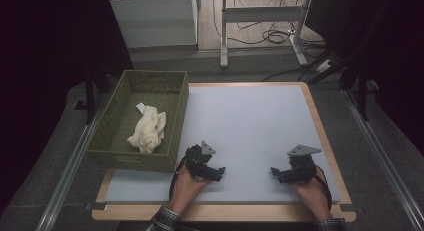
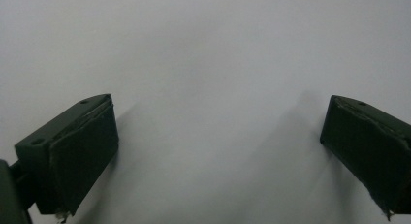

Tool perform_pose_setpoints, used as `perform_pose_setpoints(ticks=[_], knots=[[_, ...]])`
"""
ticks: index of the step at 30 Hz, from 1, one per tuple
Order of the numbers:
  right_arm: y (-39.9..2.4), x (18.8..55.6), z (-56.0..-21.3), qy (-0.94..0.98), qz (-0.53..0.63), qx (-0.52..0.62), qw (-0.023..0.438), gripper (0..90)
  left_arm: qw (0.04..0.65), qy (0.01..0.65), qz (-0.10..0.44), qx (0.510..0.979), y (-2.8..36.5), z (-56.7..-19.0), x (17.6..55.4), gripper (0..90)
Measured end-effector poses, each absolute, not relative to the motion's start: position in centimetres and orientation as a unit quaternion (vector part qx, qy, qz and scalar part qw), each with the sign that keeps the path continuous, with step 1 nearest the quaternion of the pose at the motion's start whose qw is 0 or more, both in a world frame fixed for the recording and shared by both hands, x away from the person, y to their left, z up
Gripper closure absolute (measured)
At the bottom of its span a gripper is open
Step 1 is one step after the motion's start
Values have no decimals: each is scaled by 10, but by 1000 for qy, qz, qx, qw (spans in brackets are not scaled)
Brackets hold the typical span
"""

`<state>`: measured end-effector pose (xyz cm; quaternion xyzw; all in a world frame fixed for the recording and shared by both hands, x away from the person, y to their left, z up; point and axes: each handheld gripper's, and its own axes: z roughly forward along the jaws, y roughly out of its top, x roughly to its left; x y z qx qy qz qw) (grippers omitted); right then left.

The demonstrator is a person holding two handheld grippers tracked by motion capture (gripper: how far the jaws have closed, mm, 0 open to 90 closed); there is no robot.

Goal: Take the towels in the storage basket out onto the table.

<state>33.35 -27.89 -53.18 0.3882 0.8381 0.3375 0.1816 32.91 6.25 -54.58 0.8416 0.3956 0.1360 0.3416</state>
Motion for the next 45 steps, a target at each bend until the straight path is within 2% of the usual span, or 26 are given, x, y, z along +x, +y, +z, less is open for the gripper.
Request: perform_pose_setpoints(ticks=[23,38,45], knots=[[-279,334,-532,838,338,387,182,57,348,393,133,841,58,-543,334,34],[-279,334,-532,838,338,388,182,57,343,362,134,857,35,-518,353,38],[-279,334,-532,838,338,388,182,56,350,355,113,859,31,-503,365,39]])
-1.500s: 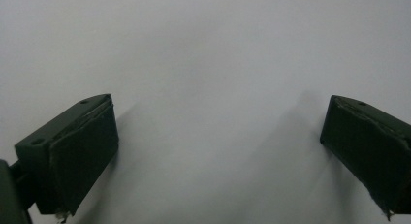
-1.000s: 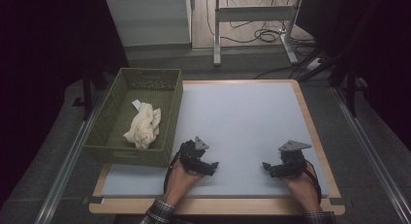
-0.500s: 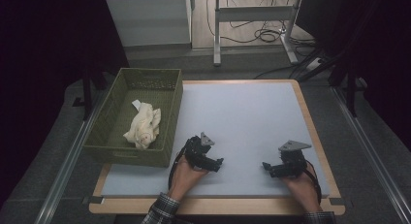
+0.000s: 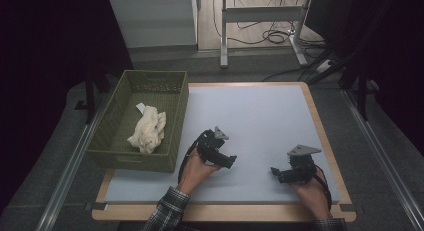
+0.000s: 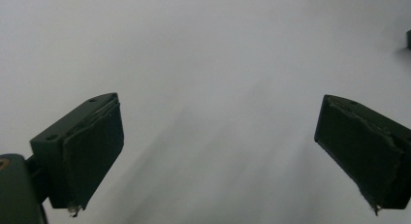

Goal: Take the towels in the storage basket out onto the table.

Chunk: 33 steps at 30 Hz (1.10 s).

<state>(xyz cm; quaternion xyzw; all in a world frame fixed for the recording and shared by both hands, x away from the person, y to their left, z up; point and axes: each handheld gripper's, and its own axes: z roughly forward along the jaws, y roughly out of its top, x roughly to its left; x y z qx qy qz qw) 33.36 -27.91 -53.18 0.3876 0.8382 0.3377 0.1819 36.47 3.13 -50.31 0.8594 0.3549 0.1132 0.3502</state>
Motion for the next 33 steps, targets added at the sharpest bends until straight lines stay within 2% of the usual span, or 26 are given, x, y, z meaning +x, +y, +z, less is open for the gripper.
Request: perform_pose_setpoints(ticks=[11,21,33], knots=[[-279,334,-532,838,338,387,182,57,347,344,111,866,34,-470,381,39],[-279,334,-532,838,339,386,183,56,338,350,116,866,56,-433,402,36],[-279,334,-532,838,339,386,183,57,323,359,132,866,77,-408,418,26]])
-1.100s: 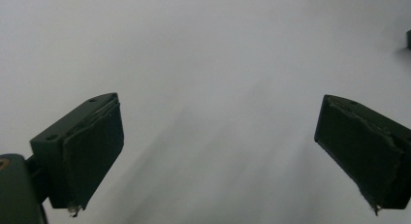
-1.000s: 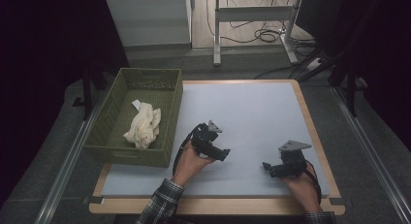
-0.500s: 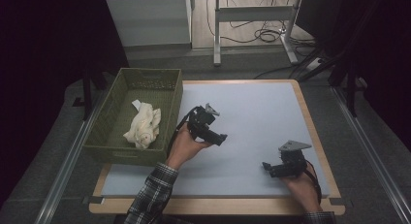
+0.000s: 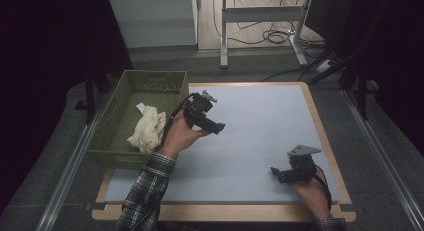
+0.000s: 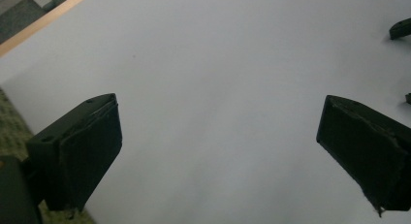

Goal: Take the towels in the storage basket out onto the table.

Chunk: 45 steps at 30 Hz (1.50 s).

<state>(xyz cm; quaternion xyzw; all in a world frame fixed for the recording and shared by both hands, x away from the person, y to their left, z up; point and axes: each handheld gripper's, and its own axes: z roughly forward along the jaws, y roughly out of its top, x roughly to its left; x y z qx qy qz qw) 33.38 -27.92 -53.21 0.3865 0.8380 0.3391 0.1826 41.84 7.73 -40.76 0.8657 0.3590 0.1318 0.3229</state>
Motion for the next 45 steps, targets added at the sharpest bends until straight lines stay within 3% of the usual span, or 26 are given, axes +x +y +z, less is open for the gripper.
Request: perform_pose_setpoints(ticks=[25,35,45], knots=[[-279,334,-532,838,339,387,182,57,289,446,171,830,177,-391,435,30],[-279,334,-532,838,339,386,183,57,267,487,178,812,223,-412,434,35],[-279,334,-532,838,339,386,183,56,256,512,156,805,243,-440,442,26]])
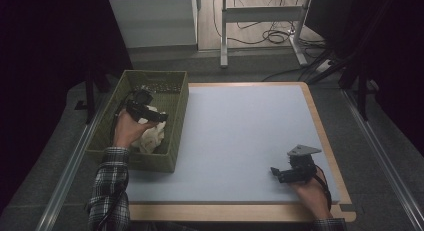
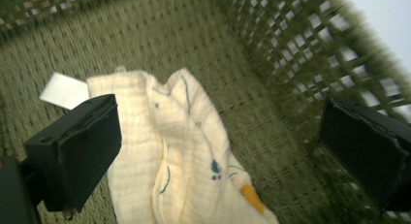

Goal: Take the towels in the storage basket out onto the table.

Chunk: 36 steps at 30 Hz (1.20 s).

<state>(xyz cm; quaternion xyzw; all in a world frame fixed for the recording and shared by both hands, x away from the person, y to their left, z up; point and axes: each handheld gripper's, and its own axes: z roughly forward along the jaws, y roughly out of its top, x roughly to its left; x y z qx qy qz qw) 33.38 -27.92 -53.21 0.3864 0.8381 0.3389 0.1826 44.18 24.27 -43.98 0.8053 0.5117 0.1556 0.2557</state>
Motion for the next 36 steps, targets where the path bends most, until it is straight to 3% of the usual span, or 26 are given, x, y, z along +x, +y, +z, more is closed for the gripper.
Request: perform_pose_setpoints(ticks=[18,23,24,25,29,32,36], knots=[[-279,334,-532,838,339,387,182,57,141,560,89,812,251,-491,465,61],[-279,334,-532,838,339,387,183,57,98,567,70,815,251,-501,469,251],[-279,334,-532,838,339,387,183,57,94,569,63,815,252,-502,469,251],[-279,334,-532,838,339,387,182,56,88,569,60,816,252,-503,469,354],[-279,334,-532,838,339,387,182,57,76,562,57,821,251,-502,468,460],[-279,334,-532,838,339,387,183,57,66,558,63,825,249,-500,467,684],[-279,334,-532,838,339,387,182,57,63,556,67,826,249,-497,467,762]])
